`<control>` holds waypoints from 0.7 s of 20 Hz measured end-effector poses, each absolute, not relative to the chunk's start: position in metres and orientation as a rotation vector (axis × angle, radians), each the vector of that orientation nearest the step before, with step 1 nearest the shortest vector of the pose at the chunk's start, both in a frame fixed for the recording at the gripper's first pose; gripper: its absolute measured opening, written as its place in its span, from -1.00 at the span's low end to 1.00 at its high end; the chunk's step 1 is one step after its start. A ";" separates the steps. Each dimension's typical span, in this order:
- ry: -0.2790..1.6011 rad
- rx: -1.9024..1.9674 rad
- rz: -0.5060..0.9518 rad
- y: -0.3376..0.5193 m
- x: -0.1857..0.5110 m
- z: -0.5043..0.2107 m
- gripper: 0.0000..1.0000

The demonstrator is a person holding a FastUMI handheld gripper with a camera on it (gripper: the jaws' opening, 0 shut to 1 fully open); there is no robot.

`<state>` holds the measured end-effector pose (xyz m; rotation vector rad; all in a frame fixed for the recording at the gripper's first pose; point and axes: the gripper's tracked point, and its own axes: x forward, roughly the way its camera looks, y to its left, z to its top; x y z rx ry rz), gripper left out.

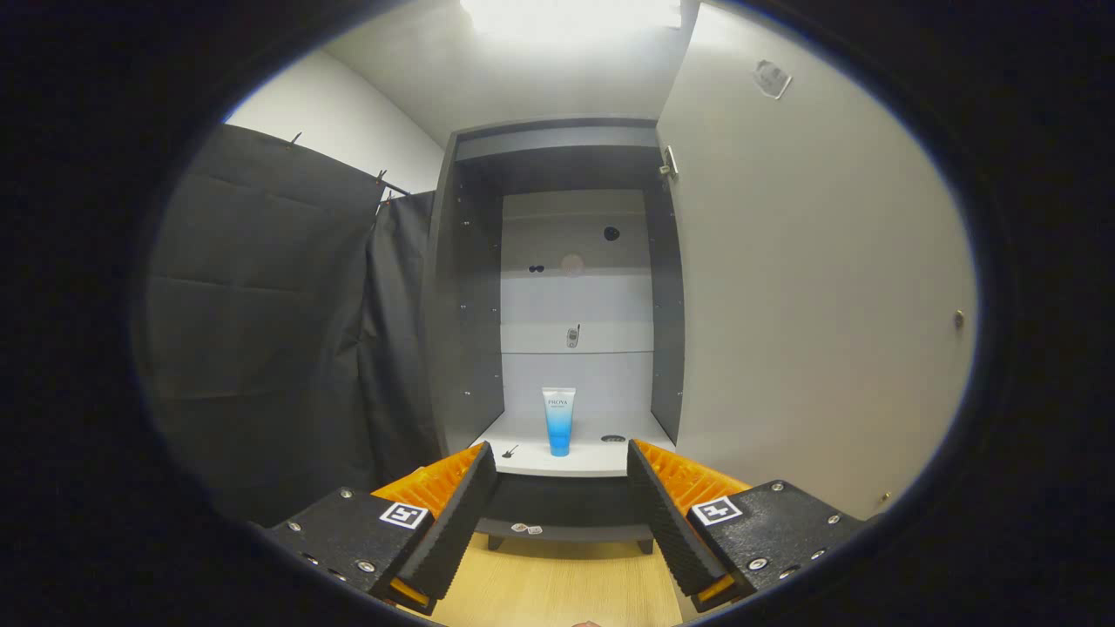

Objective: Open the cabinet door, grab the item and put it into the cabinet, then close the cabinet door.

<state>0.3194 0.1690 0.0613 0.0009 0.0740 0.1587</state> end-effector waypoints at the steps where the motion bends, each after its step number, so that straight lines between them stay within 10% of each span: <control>1: 0.078 0.001 0.160 0.168 0.309 0.060 0.87; 14: 0.096 0.004 0.029 0.069 0.202 0.071 0.87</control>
